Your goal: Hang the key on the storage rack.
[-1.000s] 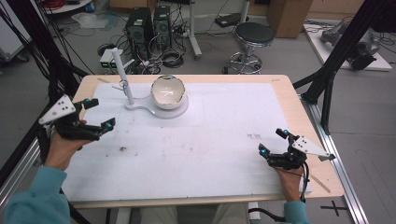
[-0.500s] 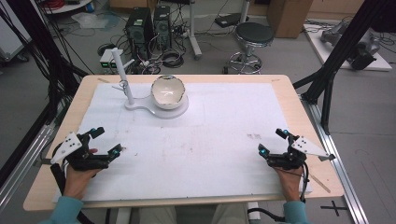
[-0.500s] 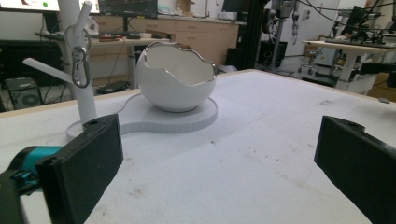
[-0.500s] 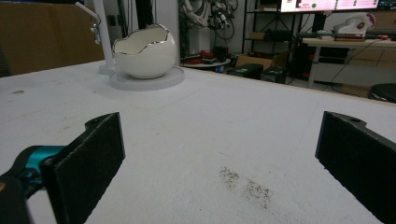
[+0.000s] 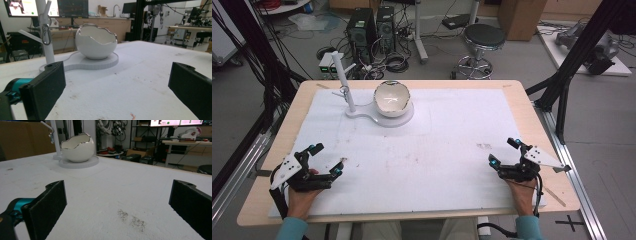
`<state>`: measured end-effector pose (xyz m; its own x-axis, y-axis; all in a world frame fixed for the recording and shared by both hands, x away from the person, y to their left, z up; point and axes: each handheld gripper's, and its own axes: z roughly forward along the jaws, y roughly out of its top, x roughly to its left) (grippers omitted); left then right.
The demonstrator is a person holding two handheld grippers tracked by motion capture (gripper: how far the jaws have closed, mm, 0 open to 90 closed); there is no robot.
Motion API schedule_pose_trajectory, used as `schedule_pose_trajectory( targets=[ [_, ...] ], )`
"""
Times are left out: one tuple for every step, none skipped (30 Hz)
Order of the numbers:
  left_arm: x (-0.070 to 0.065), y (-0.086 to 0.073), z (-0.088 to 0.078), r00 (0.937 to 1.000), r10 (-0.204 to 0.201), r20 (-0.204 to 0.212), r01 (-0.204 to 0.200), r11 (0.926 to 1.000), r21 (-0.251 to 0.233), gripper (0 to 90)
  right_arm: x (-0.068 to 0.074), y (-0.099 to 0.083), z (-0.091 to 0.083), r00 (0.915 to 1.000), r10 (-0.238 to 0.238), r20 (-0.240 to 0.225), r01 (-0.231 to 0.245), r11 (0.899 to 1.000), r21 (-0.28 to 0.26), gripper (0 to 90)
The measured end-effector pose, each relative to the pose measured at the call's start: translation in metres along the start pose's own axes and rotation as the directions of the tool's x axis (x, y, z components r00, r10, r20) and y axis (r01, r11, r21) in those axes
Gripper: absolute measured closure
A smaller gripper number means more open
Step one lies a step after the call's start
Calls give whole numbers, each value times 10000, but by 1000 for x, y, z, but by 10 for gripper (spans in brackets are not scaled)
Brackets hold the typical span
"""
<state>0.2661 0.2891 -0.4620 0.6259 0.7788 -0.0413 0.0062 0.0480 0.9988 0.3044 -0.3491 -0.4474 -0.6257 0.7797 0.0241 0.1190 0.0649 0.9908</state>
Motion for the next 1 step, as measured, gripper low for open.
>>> schedule_pose_trajectory(
  targets=[
    [0,0,0,10000,16,-1,-16,10000,50,17,0,0,0,10000,-45,1,45,10000,-18,6]
  ],
)
